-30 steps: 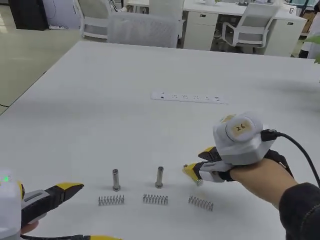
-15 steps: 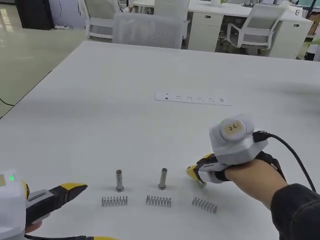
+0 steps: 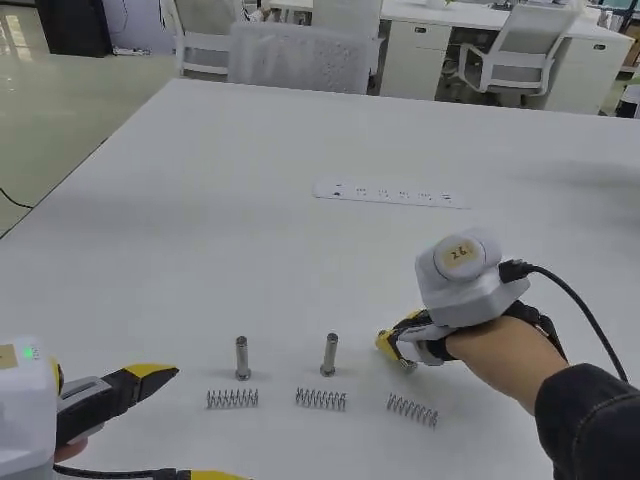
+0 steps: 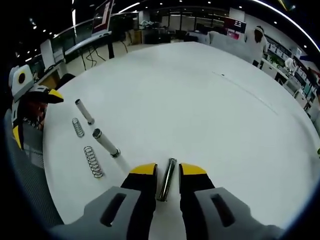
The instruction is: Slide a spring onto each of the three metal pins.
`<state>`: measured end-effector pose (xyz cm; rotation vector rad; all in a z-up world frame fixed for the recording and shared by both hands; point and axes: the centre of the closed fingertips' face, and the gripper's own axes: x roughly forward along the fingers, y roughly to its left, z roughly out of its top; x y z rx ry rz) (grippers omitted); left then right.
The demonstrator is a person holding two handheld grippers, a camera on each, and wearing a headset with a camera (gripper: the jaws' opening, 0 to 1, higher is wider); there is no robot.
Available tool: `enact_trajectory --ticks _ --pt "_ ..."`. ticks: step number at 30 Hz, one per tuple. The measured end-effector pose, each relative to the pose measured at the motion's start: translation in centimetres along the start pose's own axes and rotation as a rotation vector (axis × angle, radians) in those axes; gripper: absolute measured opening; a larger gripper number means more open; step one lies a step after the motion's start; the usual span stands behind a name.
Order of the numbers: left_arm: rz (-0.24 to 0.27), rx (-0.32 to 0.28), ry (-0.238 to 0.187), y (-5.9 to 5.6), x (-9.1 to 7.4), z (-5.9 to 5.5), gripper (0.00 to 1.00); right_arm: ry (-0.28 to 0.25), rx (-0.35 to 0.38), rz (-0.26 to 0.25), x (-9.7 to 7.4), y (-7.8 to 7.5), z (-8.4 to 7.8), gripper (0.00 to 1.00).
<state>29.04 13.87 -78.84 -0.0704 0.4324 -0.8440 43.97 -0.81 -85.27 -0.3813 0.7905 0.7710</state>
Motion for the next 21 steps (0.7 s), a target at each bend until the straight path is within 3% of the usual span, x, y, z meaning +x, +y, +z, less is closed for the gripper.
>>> enact_trajectory --ticks 15,16,21 --pt "0.000 -0.004 0.000 0.15 -0.10 -0.02 0.86 0.036 -0.006 -0.007 0.81 -0.29 -0.60 0.09" --pt "0.001 -0.005 0.000 0.17 -0.10 -0.03 0.86 0.011 -0.007 -0.003 0.86 -0.26 -0.15 0.08" --pt "-0.002 -0.004 0.005 0.12 -0.06 -0.13 0.86 0.026 -0.002 -0.006 0.81 -0.21 -0.38 0.07"
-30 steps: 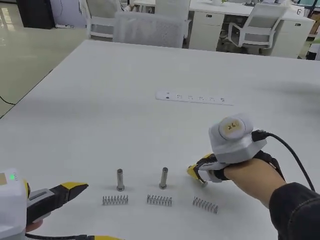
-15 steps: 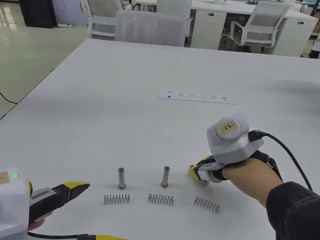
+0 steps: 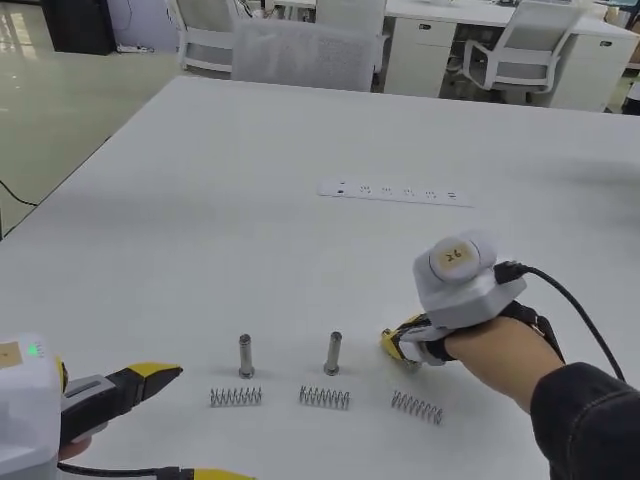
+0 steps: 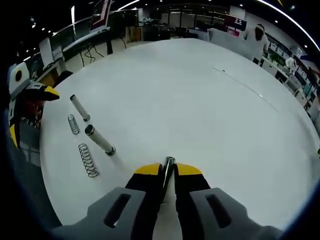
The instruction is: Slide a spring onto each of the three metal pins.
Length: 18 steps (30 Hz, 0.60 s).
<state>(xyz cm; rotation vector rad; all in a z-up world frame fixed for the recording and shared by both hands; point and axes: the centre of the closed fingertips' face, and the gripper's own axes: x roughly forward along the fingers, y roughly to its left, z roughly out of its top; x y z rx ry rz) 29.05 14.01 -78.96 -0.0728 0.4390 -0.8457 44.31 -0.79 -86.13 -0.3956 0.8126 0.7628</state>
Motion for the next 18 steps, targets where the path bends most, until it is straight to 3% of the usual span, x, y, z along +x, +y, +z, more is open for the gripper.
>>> enact_trajectory --ticks 12,18 --pt "0.001 0.000 0.000 0.0 0.0 0.0 0.85 -0.007 0.112 0.023 -0.5 0.2 -0.5 0.05" --pt "-0.001 0.002 0.004 -0.1 0.0 0.0 0.85 -0.014 0.129 0.031 -1.2 0.3 -0.5 0.05"
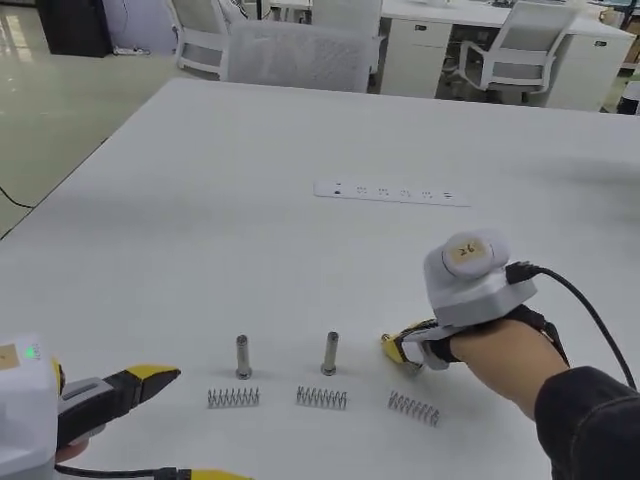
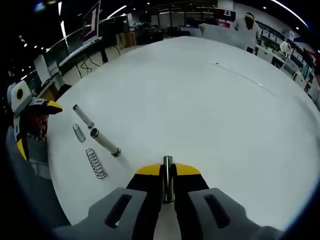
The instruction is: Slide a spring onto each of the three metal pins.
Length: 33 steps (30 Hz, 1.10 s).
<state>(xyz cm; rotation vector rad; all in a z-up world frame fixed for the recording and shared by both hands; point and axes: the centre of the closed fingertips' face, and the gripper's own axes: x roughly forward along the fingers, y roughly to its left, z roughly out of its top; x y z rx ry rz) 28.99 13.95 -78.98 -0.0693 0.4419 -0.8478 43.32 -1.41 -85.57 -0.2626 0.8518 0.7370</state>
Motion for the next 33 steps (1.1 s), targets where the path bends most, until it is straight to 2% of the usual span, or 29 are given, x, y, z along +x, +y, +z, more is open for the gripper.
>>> enact_trajectory --ticks 7,21,33 --pt "0.000 0.000 -0.002 0.0 0.0 0.0 0.85 -0.018 -0.008 0.000 -1.0 0.3 0.6 0.05" --pt "-0.007 0.006 0.001 -0.3 0.0 0.0 0.85 -0.035 -0.017 -0.007 -3.1 0.9 0.5 0.05" --pt "-0.008 0.009 -0.003 -0.3 0.0 0.1 0.85 -0.047 -0.028 -0.003 -3.8 1.3 0.4 0.05"
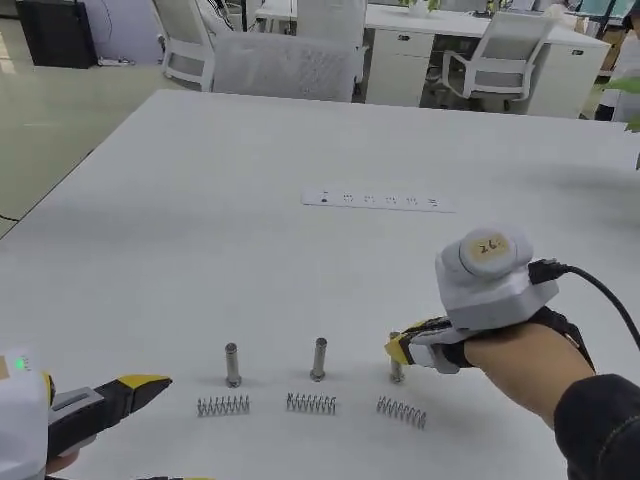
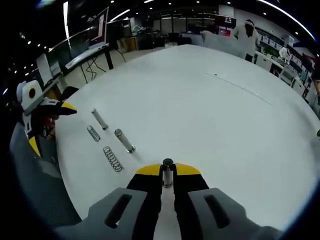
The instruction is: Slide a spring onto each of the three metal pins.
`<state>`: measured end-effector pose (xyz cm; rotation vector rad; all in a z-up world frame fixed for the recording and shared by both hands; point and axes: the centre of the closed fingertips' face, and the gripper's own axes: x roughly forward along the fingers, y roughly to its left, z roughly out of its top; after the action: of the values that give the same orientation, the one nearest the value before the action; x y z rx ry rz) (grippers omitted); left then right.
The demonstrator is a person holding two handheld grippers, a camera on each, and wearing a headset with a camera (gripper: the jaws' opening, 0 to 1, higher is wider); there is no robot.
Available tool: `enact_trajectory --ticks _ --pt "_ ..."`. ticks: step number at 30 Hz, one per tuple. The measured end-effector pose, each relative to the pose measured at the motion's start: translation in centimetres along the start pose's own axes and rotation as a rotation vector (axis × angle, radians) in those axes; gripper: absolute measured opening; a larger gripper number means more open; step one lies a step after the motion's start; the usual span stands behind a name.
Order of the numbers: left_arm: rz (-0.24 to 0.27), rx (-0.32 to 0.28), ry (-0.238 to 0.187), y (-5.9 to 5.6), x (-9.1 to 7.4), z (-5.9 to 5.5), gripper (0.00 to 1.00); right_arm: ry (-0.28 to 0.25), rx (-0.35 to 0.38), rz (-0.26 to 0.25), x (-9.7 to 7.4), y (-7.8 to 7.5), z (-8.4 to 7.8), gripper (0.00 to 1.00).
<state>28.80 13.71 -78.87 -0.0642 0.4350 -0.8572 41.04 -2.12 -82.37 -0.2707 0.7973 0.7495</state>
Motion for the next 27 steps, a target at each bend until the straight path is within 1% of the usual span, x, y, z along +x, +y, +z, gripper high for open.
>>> enact_trajectory --ticks 3,7,8,9,14,17,21,27 --pt "0.002 0.001 -0.001 0.03 -0.01 0.04 0.85 0.001 -0.008 -0.002 -0.08 0.10 0.01 0.05" --pt "0.004 -0.002 -0.004 0.08 -0.03 0.10 0.85 -0.015 -0.026 0.005 -0.10 0.38 0.21 0.05" --pt "0.004 -0.002 -0.004 0.08 -0.03 0.10 0.85 -0.003 -0.024 0.004 -0.04 0.35 0.02 0.05" --pt "0.004 -0.001 -0.002 0.06 -0.03 0.09 0.85 -0.014 -0.025 0.005 0.03 0.31 0.20 0.05" --pt "0.007 -0.003 -0.003 0.08 -0.04 0.12 0.85 -0.003 -0.028 -0.002 -0.12 0.19 0.01 0.05" --pt "0.006 -0.002 -0.002 0.04 -0.02 0.10 0.85 0.006 -0.049 -0.003 -0.17 0.18 -0.28 0.05" --pt "0.007 -0.003 -0.001 0.08 -0.01 0.07 0.85 0.010 -0.079 0.005 -0.39 0.58 -0.61 0.05" --pt "0.005 -0.002 0.004 0.05 0.03 -0.04 0.85 0.006 -0.092 0.010 -0.54 0.73 -0.77 0.05"
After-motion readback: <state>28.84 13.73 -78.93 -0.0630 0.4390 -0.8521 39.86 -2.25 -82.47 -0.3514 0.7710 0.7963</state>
